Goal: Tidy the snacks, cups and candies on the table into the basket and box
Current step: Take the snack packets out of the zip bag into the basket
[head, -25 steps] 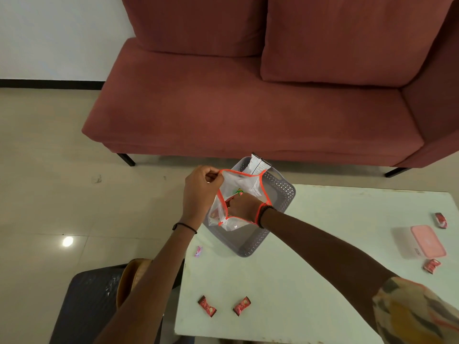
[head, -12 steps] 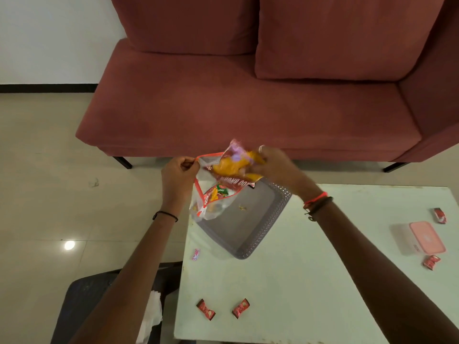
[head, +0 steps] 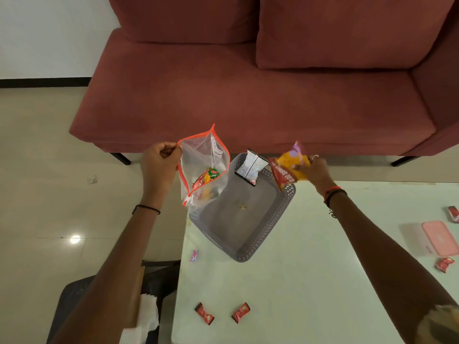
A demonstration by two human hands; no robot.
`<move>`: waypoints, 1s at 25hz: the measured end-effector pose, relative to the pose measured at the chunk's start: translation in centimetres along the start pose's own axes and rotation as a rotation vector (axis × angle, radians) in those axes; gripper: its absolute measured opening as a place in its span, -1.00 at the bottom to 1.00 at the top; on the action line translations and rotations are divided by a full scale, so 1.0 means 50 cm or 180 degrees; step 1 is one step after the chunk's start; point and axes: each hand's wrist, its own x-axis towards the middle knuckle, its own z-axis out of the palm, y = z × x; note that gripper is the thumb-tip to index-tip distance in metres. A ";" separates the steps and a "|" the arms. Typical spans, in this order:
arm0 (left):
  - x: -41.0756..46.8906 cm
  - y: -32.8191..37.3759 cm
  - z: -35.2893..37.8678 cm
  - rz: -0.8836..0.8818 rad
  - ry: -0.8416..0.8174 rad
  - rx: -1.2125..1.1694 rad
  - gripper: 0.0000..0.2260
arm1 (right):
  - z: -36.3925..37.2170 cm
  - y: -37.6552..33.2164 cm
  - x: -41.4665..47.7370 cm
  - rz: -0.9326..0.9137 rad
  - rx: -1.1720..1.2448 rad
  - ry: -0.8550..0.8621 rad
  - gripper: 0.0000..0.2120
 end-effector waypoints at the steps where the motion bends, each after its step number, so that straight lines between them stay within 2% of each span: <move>1: 0.004 -0.001 0.001 0.0034 0.0025 -0.0009 -0.89 | 0.024 0.019 0.011 0.0019 -0.0296 -0.0069 -0.75; 2: 0.009 -0.003 0.003 0.0061 0.0046 -0.0032 -0.88 | 0.049 0.037 0.023 0.0014 -0.0502 -0.0141 -0.72; 4: 0.017 -0.008 0.006 0.0098 0.0067 -0.0125 -0.87 | 0.090 0.065 0.050 0.0062 -0.0609 -0.0284 -0.52; 6: 0.024 -0.012 0.010 0.0124 0.0068 -0.0207 -0.89 | 0.126 0.080 0.071 0.0093 -0.0594 -0.0390 -0.48; 8: 0.027 -0.012 0.012 0.0122 0.0060 -0.0286 -0.94 | 0.153 0.085 0.087 0.0045 -0.0673 -0.0463 -0.50; 12: 0.033 -0.011 0.018 0.0103 0.0091 -0.0321 -0.92 | 0.181 0.087 0.106 -0.0147 -0.0832 -0.0492 -0.67; 14: 0.035 -0.011 0.021 0.0101 0.0121 -0.0279 -0.89 | 0.185 0.088 0.111 -0.0114 -0.0929 -0.0500 -0.66; 16: 0.037 -0.013 0.023 0.0099 0.0132 -0.0250 -0.89 | 0.189 0.087 0.108 -0.0252 -0.1349 -0.0305 -0.66; 19: 0.037 -0.014 0.024 0.0106 0.0111 -0.0231 -0.94 | 0.194 0.088 0.092 -0.0941 -0.2220 0.0401 -0.70; 21: 0.032 -0.011 0.025 0.0102 0.0079 -0.0196 -0.97 | 0.182 0.077 0.086 -0.1068 -0.2088 0.0573 -0.70; 25: 0.017 0.001 0.027 0.0063 0.0053 -0.0149 -0.96 | 0.128 -0.016 0.053 -0.1087 -0.0770 0.0455 -0.76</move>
